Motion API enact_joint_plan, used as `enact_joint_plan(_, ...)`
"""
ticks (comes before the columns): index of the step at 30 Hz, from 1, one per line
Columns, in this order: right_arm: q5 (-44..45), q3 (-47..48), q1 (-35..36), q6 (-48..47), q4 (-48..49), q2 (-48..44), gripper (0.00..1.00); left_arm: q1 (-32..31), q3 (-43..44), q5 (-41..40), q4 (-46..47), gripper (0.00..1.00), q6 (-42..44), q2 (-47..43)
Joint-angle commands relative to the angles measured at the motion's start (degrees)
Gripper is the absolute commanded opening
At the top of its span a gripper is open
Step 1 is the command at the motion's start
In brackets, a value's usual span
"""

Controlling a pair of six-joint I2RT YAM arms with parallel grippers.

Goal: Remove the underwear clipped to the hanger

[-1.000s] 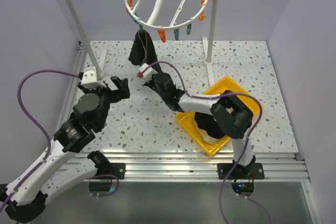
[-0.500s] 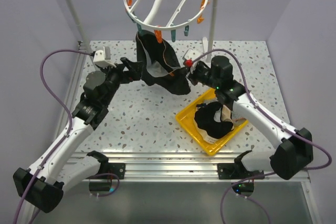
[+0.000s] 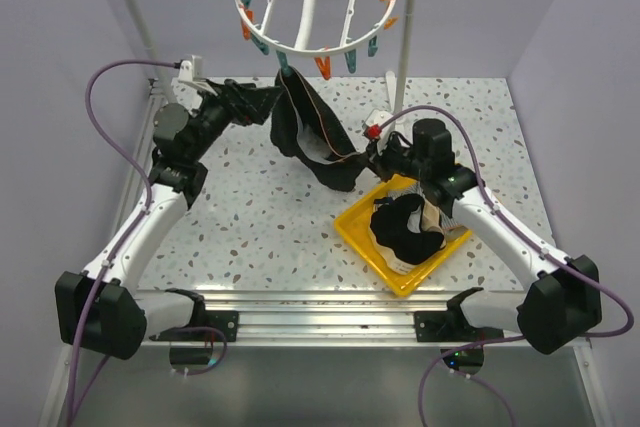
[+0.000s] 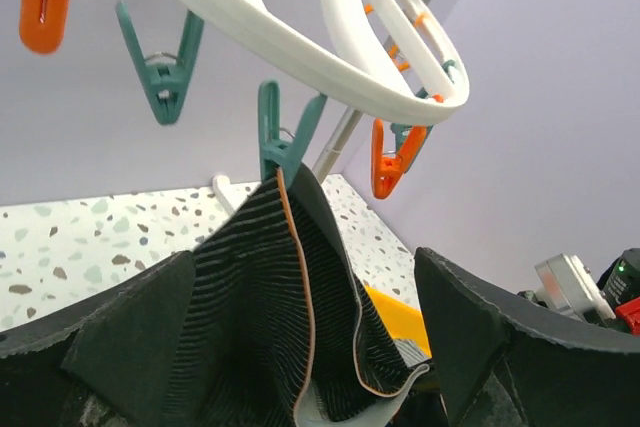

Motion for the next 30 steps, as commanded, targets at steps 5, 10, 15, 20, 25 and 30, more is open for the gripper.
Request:
enact_joint_plan(5, -1.62, -0.49, -1.83, 1.85, 0.9, -2.33, 0.0, 4.66, 4.55, 16.93, 16.08, 0.89, -6.97, 7.02)
enact_joint_plan(10, -2.14, -0.49, -2.36, 2.11, 0.99, -2.42, 0.0, 4.66, 5.87, 18.7, 19.69, 0.85, -9.69, 10.37)
enact_joint_plan(15, -2.76, -0.92, -2.27, 3.51, 2.04, -2.25, 0.0, 2.99, 7.28, 16.07, 18.21, 0.85, -9.35, 10.73)
enact_joint_plan(20, -2.32, -1.54, -2.27, 4.22, 3.54, -1.28, 0.0, -0.78, 5.8, 12.03, 11.71, 0.87, -5.22, 6.79)
enact_joint_plan(25, -2.84, -2.07, -2.36, 4.13, 3.72, -0.75, 0.0, -4.65, 2.8, 3.26, 0.57, 0.9, 0.49, 0.89)
enact_joint_plan(30, -3.81, -2.15, -2.27, 4.66, 3.98, -0.14, 0.0, -9.13, 1.39, -4.57, -4.91, 0.92, 1.64, -2.99)
